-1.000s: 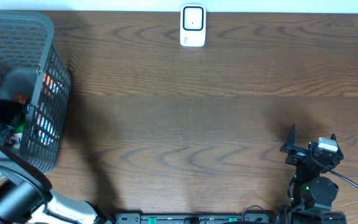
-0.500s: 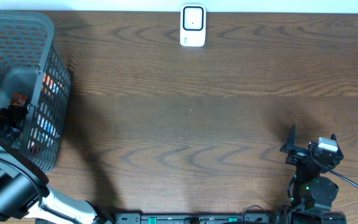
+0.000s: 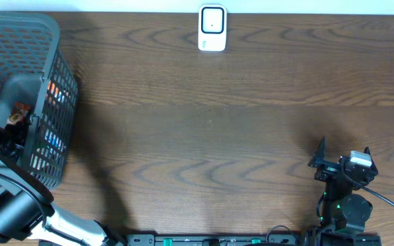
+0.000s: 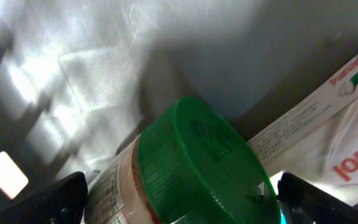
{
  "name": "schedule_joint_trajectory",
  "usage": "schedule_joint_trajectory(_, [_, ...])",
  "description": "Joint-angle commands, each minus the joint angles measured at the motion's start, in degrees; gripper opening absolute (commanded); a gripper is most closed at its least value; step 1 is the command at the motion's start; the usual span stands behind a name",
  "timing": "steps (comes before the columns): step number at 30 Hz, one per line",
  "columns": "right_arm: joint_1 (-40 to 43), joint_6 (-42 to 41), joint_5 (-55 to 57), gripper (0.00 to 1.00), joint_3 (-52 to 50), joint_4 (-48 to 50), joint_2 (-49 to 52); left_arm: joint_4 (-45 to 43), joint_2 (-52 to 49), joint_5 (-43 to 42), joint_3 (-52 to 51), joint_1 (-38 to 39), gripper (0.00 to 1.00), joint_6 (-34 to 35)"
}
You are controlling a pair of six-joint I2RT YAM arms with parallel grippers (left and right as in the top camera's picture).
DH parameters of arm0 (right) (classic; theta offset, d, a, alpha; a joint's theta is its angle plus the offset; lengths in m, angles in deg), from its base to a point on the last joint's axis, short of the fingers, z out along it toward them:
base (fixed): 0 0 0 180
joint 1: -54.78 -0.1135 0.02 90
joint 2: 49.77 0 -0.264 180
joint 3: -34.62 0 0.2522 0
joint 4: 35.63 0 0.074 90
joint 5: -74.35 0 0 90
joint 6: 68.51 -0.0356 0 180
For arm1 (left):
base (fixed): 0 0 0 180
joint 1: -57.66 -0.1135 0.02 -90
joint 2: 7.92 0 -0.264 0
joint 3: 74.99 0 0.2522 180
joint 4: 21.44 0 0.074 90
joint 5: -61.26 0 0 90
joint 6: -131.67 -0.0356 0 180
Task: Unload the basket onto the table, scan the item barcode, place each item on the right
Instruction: 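Grasp the green-capped jar with the left gripper and lift it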
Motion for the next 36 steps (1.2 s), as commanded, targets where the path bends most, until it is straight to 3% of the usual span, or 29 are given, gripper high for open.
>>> schedule_joint_trajectory(1, [-0.33,0.7,0.09,0.99,-0.09,-0.17,-0.15,1.03,0.83,0.48,-0.35,0.24,0.92,-1.01])
schedule_joint_trajectory(4, [-0.33,0.68,0.09,0.99,-0.09,-0.17,-0.15,0.94,0.83,0.52,-0.33,0.24,0.75,-1.07])
schedule_joint_trajectory(7, [-0.33,0.68,0.09,0.99,-0.09,-0.17,-0.15,1.14,0.85,0.5,0.55,0.07,0.68,-1.07])
schedule_joint_trajectory(15, [-0.33,0.68,0.09,0.99,-0.09,-0.17,-0.15,6.34,1.18,0.48,9.2,0.07,0.64,-1.14])
schedule_joint_trajectory(16, [-0.33,0.7,0.09,0.99,-0.09,-0.17,-0.15,7.26,1.29,0.5,10.01,0.07,0.65,-1.25])
schedule_joint_trajectory(18, [-0.33,0.68,0.09,0.99,-0.09,-0.17,-0.15,8.46,1.53,0.48,10.36,0.07,0.8,-1.25])
schedule_joint_trajectory(22, [-0.33,0.68,0.09,0.99,-0.09,-0.2,-0.15,10.47,1.53,0.52,10.23,0.07,0.92,-1.27])
schedule_joint_trajectory(36, [-0.33,0.7,0.09,0.99,-0.09,-0.17,-0.15,9.92,1.11,2.73,8.79,0.02,0.96,-2.16])
